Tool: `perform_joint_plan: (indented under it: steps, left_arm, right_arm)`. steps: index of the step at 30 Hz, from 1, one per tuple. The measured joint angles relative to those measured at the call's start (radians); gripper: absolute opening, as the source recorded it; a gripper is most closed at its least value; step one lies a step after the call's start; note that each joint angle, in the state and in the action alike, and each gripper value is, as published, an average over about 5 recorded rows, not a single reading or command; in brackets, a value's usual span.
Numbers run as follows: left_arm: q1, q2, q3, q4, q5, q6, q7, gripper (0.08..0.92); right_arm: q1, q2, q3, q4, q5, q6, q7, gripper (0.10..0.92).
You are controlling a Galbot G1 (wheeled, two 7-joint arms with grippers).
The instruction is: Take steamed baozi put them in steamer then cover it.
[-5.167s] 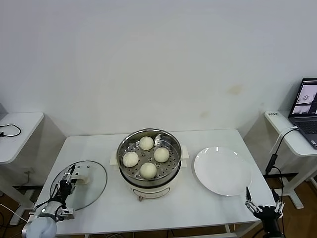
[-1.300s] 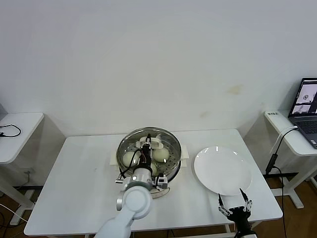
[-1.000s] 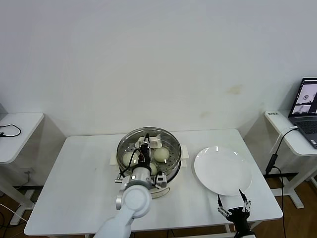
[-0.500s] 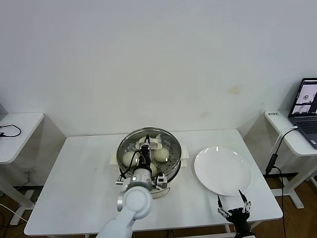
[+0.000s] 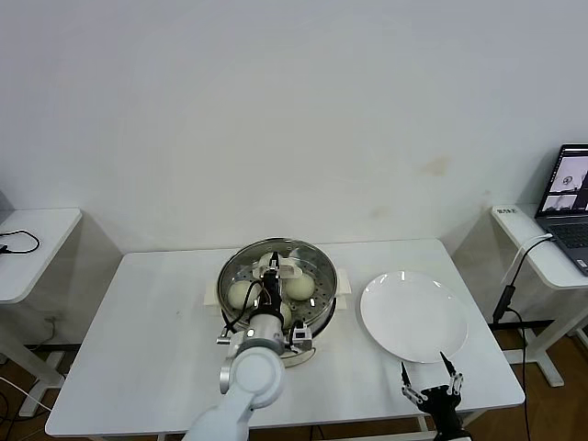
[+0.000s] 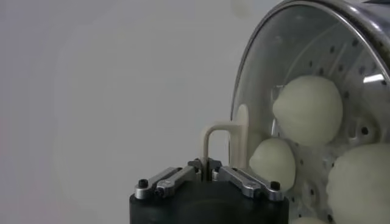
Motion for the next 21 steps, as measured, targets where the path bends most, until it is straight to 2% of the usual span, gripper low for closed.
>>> perform_joint_plan:
  steps: [15,21]
  left_arm:
    - [0.062,0.029,-0.009,-0.079,-0.034,-0.01,-0.044,0.59]
    - [0.127,0.069,-0.035,-0.153,-0.082,-0.044,-0.106,0.759]
  right_arm:
    - [-0.005,-0.005,0.001,0.007,0.0,-0.001,0.0,0.823]
    - [-0.006,-0.007,0.0,0.007,0.001,-0.005,0.0,0.823]
